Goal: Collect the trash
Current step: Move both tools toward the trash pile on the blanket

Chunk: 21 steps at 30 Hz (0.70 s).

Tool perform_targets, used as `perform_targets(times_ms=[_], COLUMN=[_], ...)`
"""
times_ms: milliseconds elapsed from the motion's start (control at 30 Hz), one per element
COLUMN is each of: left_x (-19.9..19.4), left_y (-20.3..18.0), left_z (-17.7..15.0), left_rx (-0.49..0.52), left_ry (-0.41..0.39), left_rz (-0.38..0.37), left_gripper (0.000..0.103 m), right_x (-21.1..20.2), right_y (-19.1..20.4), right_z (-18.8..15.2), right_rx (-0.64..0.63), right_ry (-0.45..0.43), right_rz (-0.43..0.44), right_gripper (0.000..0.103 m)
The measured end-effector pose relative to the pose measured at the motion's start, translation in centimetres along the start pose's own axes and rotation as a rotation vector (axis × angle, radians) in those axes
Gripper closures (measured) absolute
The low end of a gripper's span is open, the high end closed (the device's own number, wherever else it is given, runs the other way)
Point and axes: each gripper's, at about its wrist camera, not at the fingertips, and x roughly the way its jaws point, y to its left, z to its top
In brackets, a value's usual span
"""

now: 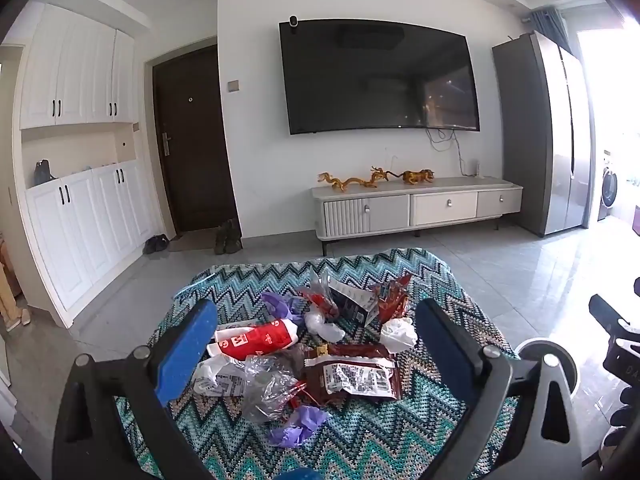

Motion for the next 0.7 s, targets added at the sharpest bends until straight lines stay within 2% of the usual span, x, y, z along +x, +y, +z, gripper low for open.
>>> perform_targets(times_ms=[200, 700], left_x=[0.4, 1.2], left_y=[0.4, 2.2], left_z=[-0.1, -0.6], left_rx=[-0.005, -0.021], left_ry=[0.013, 0.047], left_rz=[-0.012, -0.051], left_gripper=[0.003, 0.003], right_x=[-0.4, 0.5], right_y=[-0.4, 1.7], right_z=[0.0, 0.4], right_rx=[0.003, -0.019], right_ry=[0.003, 0.031], right_rz=[0.002, 0.016], right_gripper=[0.000, 0.000])
